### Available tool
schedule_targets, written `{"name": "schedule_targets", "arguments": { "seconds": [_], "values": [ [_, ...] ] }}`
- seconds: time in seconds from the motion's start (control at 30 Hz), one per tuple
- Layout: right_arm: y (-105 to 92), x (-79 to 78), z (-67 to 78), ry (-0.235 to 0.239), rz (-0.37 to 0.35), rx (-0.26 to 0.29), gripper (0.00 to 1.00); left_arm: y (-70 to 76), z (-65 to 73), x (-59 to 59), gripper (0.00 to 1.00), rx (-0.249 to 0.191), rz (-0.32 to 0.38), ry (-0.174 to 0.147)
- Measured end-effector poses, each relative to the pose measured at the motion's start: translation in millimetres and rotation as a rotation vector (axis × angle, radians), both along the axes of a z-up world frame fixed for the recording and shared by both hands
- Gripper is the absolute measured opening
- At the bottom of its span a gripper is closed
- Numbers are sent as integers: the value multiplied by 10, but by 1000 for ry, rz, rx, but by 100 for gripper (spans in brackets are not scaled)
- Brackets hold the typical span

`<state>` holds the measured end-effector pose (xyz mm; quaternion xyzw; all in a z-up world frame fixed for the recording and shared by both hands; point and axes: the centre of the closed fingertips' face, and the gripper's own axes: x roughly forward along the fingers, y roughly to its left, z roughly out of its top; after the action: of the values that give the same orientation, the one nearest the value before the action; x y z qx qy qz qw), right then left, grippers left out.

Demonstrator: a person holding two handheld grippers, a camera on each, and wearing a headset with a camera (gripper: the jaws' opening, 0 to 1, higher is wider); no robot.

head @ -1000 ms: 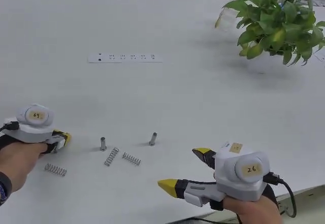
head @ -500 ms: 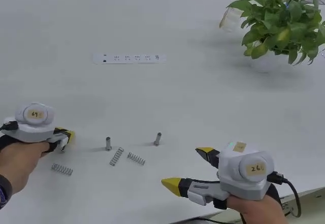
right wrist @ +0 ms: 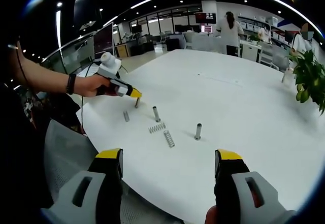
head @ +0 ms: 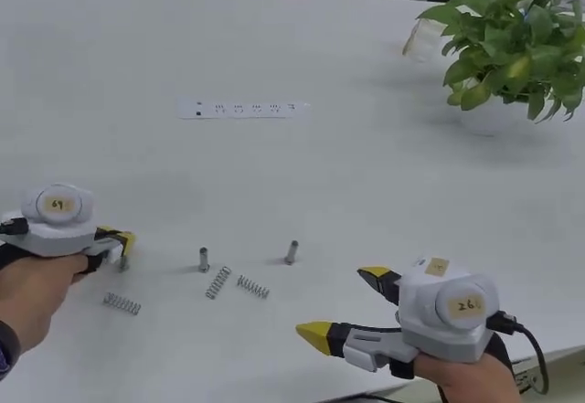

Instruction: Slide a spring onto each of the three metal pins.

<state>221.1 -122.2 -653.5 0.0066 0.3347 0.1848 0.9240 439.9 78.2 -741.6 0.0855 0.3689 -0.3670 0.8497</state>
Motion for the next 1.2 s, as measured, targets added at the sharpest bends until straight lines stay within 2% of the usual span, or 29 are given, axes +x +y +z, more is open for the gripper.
{"name": "schedule_targets", "arguments": {
  "seconds": [0.27, 0.53, 1.2],
  "values": [
    [19, -6, 5, -6, 2, 2, 73, 68, 58, -63, 0, 9, -1, -12],
    [26, -41, -10, -5, 0, 4, 73, 73, 97, -108, 0, 22, -19, -27],
    [-1, -92, -12, -8, -5, 7, 72, 123, 98, -226, 0, 45, -34, -29]
  ]
}}
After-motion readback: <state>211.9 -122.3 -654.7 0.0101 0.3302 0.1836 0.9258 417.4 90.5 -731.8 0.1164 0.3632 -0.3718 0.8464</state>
